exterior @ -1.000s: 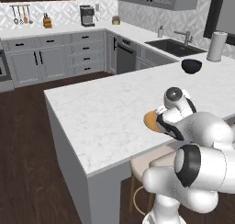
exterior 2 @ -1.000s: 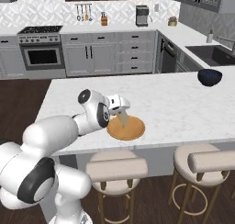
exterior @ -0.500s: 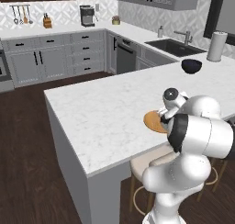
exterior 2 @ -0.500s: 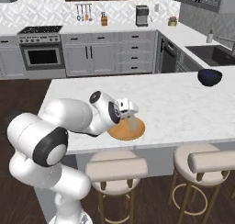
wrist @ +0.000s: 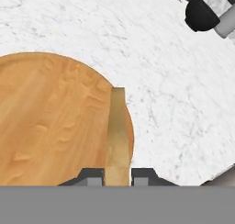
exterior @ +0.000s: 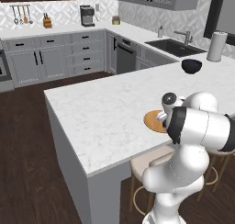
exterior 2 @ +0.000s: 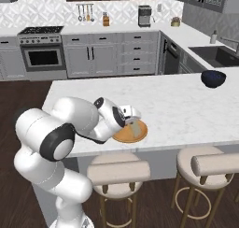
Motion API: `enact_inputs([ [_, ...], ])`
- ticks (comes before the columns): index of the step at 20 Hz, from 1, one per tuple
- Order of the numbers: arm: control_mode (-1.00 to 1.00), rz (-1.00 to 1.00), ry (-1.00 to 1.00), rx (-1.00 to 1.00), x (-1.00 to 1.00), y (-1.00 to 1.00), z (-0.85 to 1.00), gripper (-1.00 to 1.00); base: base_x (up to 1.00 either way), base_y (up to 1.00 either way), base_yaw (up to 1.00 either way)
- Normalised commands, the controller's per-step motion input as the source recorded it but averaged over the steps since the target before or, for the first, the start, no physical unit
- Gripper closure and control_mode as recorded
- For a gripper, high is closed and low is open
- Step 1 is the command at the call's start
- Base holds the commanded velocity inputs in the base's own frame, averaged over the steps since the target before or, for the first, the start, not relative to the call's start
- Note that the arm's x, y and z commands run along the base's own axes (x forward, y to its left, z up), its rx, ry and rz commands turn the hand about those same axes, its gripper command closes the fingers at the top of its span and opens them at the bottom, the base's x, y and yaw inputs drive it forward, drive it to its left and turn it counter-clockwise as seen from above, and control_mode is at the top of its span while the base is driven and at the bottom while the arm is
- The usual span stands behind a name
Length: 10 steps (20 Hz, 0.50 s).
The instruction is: Start the toaster. Once the lever pops up, take the bread to the plate on the dining counter.
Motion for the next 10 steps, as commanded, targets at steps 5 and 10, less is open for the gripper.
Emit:
enact_inputs([
  [5, -1.00, 0.00, 0.02, 0.00, 0.00, 0.11, -0.11, 1.00, 0.00, 0.00, 0.00],
  [10, -1.00, 0.00, 0.11, 0.00, 0.05, 0.38, -0.24, -1.00, 0.00, 0.00, 0.00],
])
